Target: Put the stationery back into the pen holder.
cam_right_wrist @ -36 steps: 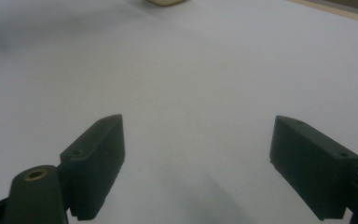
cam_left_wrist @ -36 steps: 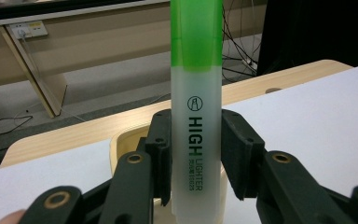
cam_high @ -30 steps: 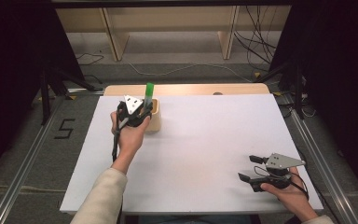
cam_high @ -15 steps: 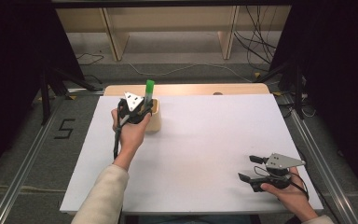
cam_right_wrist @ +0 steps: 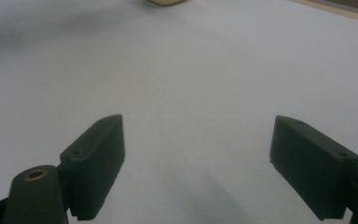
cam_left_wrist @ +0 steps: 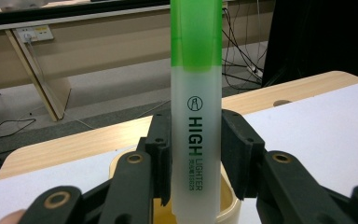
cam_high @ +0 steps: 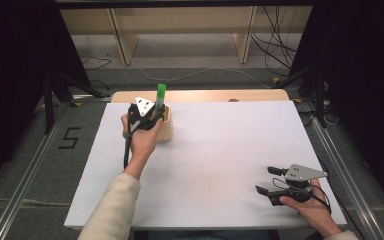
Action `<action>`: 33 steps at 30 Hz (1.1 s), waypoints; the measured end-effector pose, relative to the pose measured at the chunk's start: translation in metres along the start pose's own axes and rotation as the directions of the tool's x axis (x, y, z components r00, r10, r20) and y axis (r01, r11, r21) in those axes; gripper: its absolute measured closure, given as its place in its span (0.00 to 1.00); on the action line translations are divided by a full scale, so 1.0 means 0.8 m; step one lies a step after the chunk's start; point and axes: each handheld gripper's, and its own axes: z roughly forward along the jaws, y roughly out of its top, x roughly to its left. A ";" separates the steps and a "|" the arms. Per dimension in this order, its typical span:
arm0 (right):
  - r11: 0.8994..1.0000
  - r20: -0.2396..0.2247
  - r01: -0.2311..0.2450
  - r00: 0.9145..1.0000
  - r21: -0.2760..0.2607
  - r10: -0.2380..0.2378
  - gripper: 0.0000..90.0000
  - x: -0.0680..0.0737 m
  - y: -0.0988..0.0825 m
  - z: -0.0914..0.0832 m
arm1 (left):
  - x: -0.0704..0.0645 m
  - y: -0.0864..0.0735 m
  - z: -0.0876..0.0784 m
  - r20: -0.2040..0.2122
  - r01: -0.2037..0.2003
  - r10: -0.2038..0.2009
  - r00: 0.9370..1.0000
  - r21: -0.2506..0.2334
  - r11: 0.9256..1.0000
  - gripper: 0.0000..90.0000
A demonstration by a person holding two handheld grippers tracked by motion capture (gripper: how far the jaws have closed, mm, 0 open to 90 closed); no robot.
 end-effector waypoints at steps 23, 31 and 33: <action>1.000 -0.004 -0.004 1.000 -0.001 0.004 0.21 0.000 0.000 0.001 | 0.004 -0.008 0.024 -0.008 0.003 -0.002 1.000 0.009 1.000 0.73; 1.000 -0.005 -0.003 1.000 -0.001 0.003 0.21 0.000 0.000 0.001 | 0.004 -0.008 0.025 -0.009 0.004 -0.004 1.000 0.019 1.000 0.73; 1.000 -0.005 -0.005 1.000 0.001 0.005 0.21 0.000 0.000 0.001 | 0.005 -0.008 0.025 -0.008 0.006 -0.006 1.000 0.017 1.000 0.72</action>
